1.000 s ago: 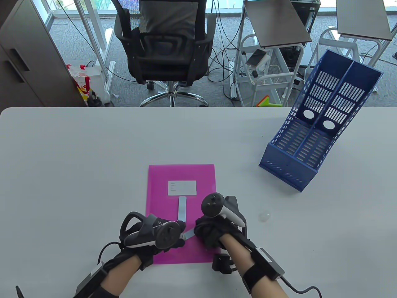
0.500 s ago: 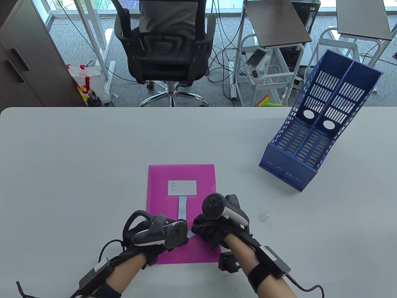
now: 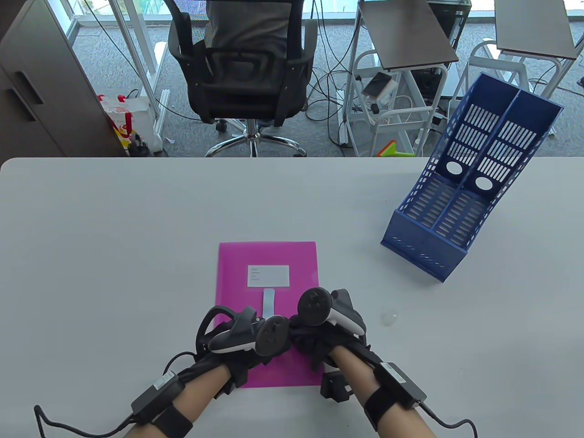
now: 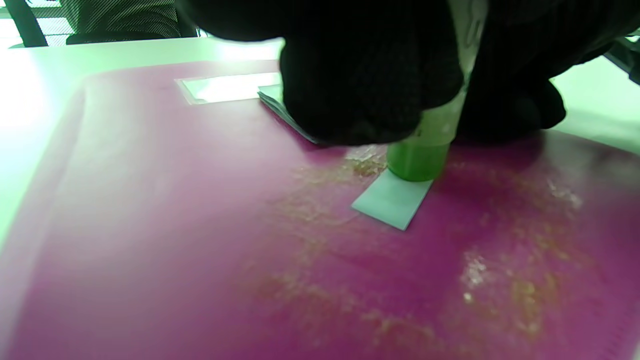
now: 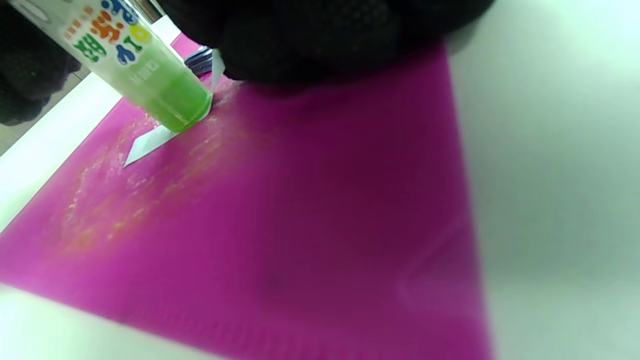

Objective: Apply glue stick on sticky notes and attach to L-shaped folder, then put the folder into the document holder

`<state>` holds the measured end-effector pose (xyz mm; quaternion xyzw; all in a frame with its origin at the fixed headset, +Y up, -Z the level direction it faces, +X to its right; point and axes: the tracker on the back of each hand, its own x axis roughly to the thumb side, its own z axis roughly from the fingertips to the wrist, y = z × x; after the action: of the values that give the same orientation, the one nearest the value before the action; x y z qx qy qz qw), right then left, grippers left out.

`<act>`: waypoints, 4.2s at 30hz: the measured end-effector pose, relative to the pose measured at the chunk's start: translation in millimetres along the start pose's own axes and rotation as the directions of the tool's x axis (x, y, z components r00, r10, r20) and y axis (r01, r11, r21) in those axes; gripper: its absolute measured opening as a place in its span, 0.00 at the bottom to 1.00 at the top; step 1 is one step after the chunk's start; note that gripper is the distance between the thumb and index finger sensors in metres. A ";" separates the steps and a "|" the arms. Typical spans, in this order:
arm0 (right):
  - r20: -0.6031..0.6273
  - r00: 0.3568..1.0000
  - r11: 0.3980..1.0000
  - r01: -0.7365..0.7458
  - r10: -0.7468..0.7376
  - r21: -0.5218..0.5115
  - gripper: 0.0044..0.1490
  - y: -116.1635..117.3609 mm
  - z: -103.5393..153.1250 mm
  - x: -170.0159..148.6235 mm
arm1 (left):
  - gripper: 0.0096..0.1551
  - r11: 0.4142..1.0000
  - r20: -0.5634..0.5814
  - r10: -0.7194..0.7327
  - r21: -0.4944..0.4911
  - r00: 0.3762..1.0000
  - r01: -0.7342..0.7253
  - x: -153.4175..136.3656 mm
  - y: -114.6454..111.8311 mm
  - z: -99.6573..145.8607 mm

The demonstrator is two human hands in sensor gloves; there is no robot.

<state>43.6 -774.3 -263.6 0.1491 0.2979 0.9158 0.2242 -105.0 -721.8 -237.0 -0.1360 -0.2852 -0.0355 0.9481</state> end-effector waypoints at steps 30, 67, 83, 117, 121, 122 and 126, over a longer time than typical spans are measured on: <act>-0.005 0.998 0.998 0.065 -0.065 0.014 0.22 -1.4 0.3 -5.7 | 0.27 0.999 0.019 0.028 -0.032 0.999 -0.027 -1.9 2.1 -4.0; -0.006 0.997 0.997 0.077 -0.077 -0.006 0.21 -0.9 0.9 -8.7 | 0.28 0.999 -0.007 0.041 0.016 0.999 -0.041 -4.4 1.1 -7.0; -0.015 0.997 0.997 0.079 -0.079 -0.010 0.21 -0.8 1.3 -10.6 | 0.28 0.999 0.044 0.032 0.030 0.999 -0.033 -8.5 -1.9 2.3; 0.009 1.000 0.999 0.014 -0.014 -0.039 0.24 -0.3 -1.8 -6.3 | 0.28 1.000 0.053 -0.020 -0.022 0.998 0.021 -17.0 -2.8 13.4; 0.007 1.000 0.999 0.017 -0.017 -0.030 0.23 -0.1 -1.6 -6.8 | 0.28 1.000 0.039 0.003 -0.008 0.999 -0.003 -14.4 -1.3 4.5; 0.005 1.000 0.999 0.016 -0.016 -0.030 0.23 -0.1 -1.6 -6.8 | 0.28 1.000 0.036 0.008 -0.007 0.999 -0.008 -13.2 -0.6 1.5; -0.005 1.000 0.999 0.030 -0.030 -0.037 0.23 -0.6 -1.3 -9.3 | 0.29 1.000 0.020 0.004 0.017 1.000 -0.005 -0.5 2.8 -11.9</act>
<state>51.2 -779.2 -266.3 0.1379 0.2839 0.9181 0.2398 -98.7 -722.5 -247.5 -0.1287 -0.2948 -0.0296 0.9464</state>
